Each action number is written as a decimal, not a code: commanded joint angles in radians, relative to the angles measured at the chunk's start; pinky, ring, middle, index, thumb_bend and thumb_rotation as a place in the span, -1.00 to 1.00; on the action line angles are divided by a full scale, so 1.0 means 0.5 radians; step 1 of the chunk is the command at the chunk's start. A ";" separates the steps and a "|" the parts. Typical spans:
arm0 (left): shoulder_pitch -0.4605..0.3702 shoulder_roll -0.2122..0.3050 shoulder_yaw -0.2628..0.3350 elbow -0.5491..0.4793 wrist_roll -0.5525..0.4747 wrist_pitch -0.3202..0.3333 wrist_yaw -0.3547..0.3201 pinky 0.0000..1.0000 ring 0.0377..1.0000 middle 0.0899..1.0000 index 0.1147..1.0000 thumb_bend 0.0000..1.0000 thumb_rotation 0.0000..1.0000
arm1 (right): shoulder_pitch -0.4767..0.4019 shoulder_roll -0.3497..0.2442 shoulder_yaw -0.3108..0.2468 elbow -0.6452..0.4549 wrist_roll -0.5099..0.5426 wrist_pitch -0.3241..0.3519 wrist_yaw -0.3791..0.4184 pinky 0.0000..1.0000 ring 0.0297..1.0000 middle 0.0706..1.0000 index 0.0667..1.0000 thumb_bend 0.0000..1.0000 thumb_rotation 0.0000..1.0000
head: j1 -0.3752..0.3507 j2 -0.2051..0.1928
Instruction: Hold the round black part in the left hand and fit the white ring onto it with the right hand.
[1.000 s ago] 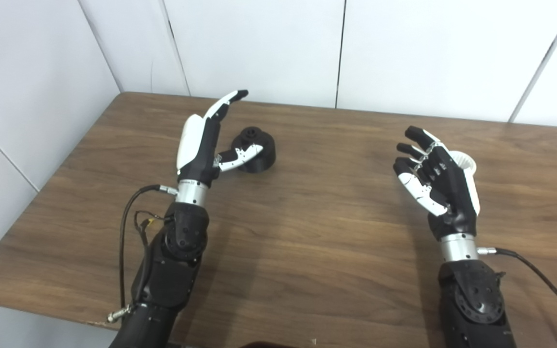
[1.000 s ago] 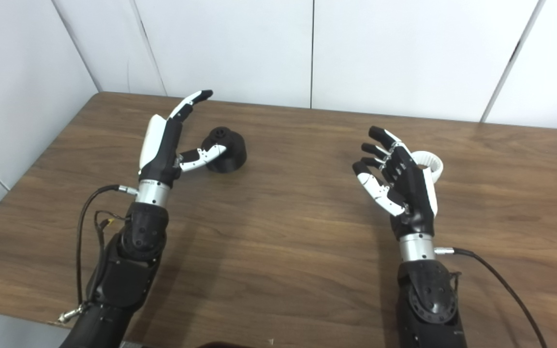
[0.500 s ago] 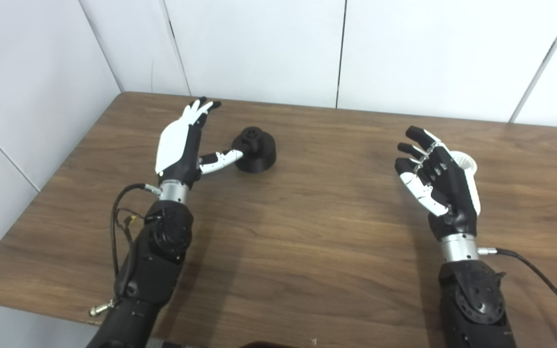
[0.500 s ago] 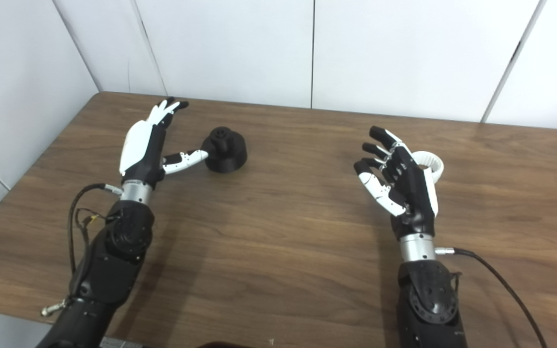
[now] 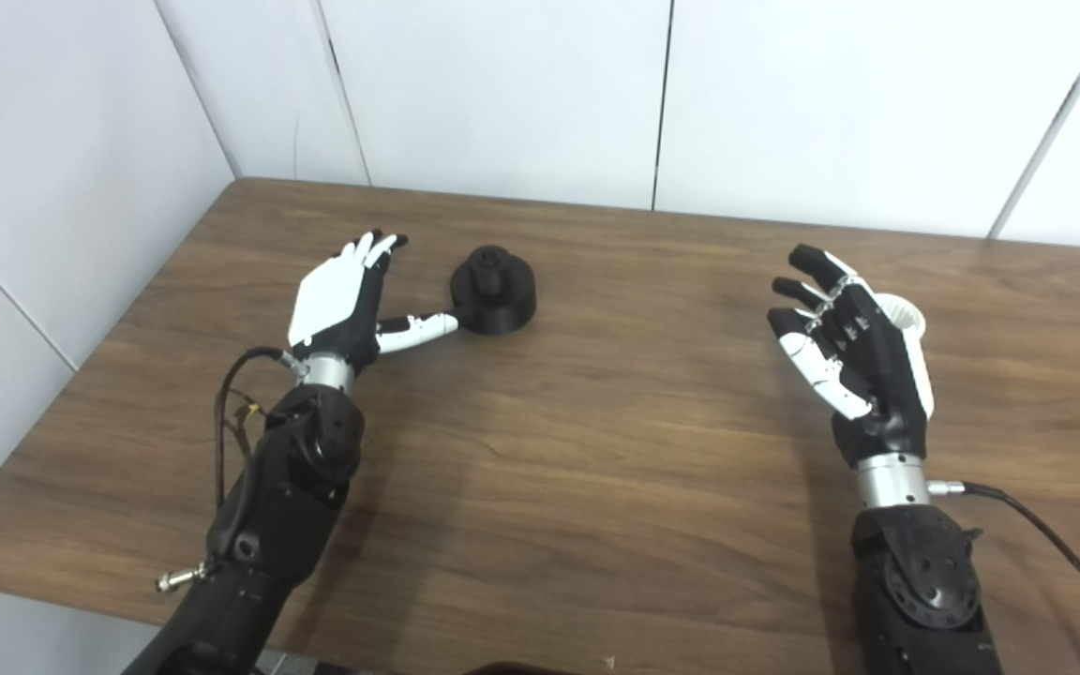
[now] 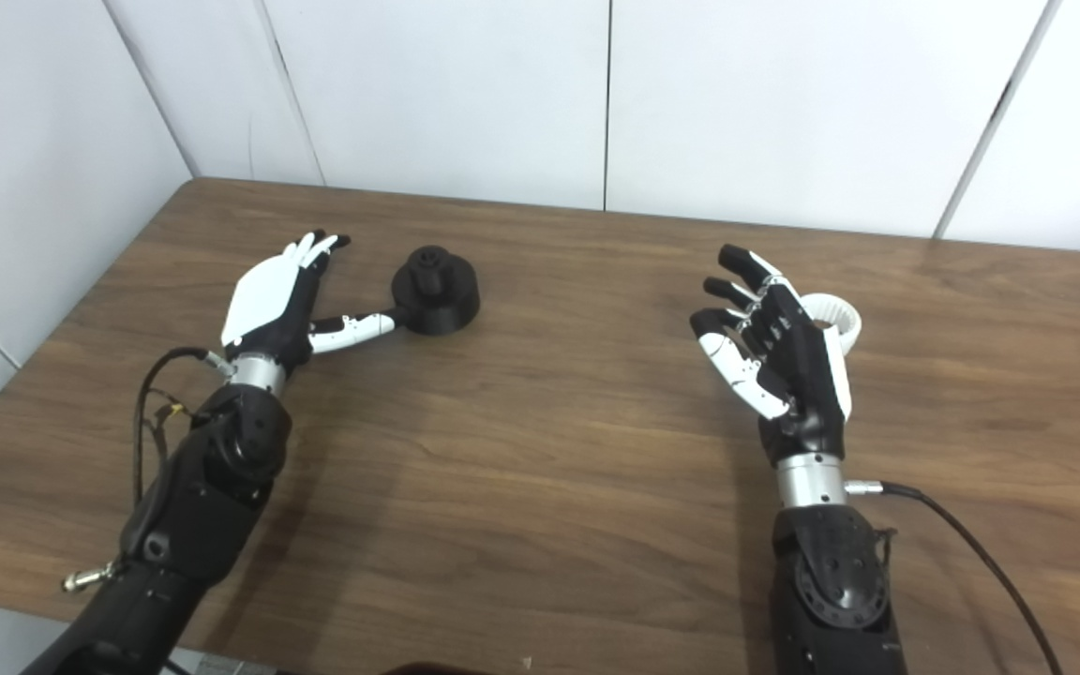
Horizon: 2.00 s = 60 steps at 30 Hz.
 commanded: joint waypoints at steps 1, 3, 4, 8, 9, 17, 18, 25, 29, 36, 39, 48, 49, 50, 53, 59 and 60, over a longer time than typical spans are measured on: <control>-0.103 0.078 -0.015 -0.028 0.063 0.019 0.009 1.00 1.00 1.00 0.77 1.00 0.37 | 0.104 -0.030 -0.028 0.082 0.010 -0.038 0.015 0.32 0.52 0.66 0.55 0.20 -0.33 | 0.001 0.002; -0.105 0.080 -0.029 -0.032 0.062 0.037 -0.003 1.00 1.00 1.00 0.76 1.00 0.36 | 0.105 -0.030 -0.028 0.084 0.012 -0.046 0.016 0.32 0.52 0.66 0.55 0.19 -0.35 | 0.000 0.001; -0.105 0.078 -0.033 -0.034 0.061 0.041 -0.006 1.00 1.00 1.00 0.74 1.00 0.35 | 0.107 -0.032 -0.028 0.087 0.013 -0.051 0.019 0.32 0.51 0.66 0.55 0.18 -0.36 | -0.001 0.001; -0.115 0.058 -0.041 -0.021 0.043 0.046 0.003 1.00 1.00 1.00 0.71 1.00 0.31 | 0.110 -0.034 -0.028 0.086 0.002 -0.047 0.012 0.32 0.51 0.65 0.54 0.17 -0.36 | -0.001 0.001; -0.118 0.053 -0.041 -0.014 0.037 0.043 0.008 1.00 1.00 1.00 0.70 1.00 0.29 | 0.110 -0.035 -0.028 0.087 -0.001 -0.047 0.012 0.32 0.51 0.66 0.55 0.17 -0.35 | -0.001 0.001; -0.157 -0.005 -0.038 0.075 -0.038 0.049 0.018 1.00 1.00 1.00 0.71 1.00 0.21 | 0.111 -0.035 -0.027 0.072 0.009 -0.031 0.020 0.31 0.52 0.67 0.55 0.18 -0.36 | -0.027 0.011; -0.162 -0.008 -0.042 0.088 -0.038 0.043 0.023 1.00 1.00 1.00 0.71 1.00 0.21 | 0.112 -0.035 -0.027 0.064 0.008 -0.023 0.018 0.31 0.51 0.67 0.55 0.18 -0.37 | -0.024 0.012; -0.198 -0.044 -0.064 0.175 -0.060 -0.033 0.069 1.00 1.00 1.00 0.72 1.00 0.21 | 0.110 -0.035 -0.028 0.063 0.005 -0.031 0.016 0.30 0.50 0.65 0.54 0.19 -0.35 | -0.031 0.015; -0.213 -0.053 -0.078 0.201 -0.063 -0.060 0.073 1.00 1.00 1.00 0.71 1.00 0.20 | 0.112 -0.038 -0.026 0.049 -0.004 -0.012 0.013 0.29 0.50 0.66 0.54 0.22 -0.31 | -0.034 0.019; -0.229 -0.066 -0.090 0.226 -0.080 -0.076 0.066 1.00 1.00 1.00 0.72 1.00 0.17 | 0.121 -0.038 -0.028 0.027 0.007 -0.010 0.019 0.30 0.49 0.65 0.54 0.19 -0.36 | -0.042 0.023; -0.234 -0.065 -0.098 0.232 -0.097 -0.076 0.058 1.00 1.00 1.00 0.73 1.00 0.16 | 0.123 -0.044 -0.026 0.025 0.011 -0.010 0.028 0.31 0.51 0.66 0.55 0.20 -0.35 | -0.044 0.028; -0.241 -0.061 -0.128 0.221 -0.110 -0.047 0.022 1.00 1.00 1.00 0.76 1.00 0.17 | 0.131 -0.040 -0.026 0.015 0.003 -0.010 0.022 0.31 0.50 0.66 0.55 0.18 -0.37 | -0.052 0.036; -0.243 -0.061 -0.133 0.223 -0.107 -0.046 0.022 1.00 1.00 1.00 0.76 1.00 0.17 | 0.133 -0.039 -0.026 0.012 0.006 -0.008 0.023 0.31 0.50 0.66 0.55 0.19 -0.37 | -0.052 0.036; -0.245 -0.060 -0.137 0.225 -0.103 -0.048 0.023 1.00 1.00 1.00 0.75 1.00 0.17 | 0.135 -0.039 -0.026 0.010 0.007 -0.010 0.024 0.31 0.50 0.66 0.55 0.19 -0.36 | -0.055 0.039; -0.253 -0.061 -0.143 0.232 -0.108 -0.054 0.024 1.00 1.00 1.00 0.75 1.00 0.16 | 0.139 -0.043 -0.025 0.007 0.009 -0.015 0.029 0.31 0.51 0.67 0.55 0.19 -0.35 | -0.059 0.044; -0.272 -0.068 -0.154 0.254 -0.123 -0.068 0.026 1.00 1.00 1.00 0.76 1.00 0.15 | 0.153 -0.042 -0.028 -0.013 -0.001 0.001 0.021 0.32 0.51 0.67 0.55 0.22 -0.33 | -0.066 0.052; -0.274 -0.069 -0.154 0.256 -0.128 -0.067 0.025 1.00 1.00 1.00 0.75 1.00 0.14 | 0.155 -0.041 -0.029 -0.016 -0.001 0.003 0.020 0.32 0.51 0.67 0.54 0.22 -0.32 | -0.068 0.054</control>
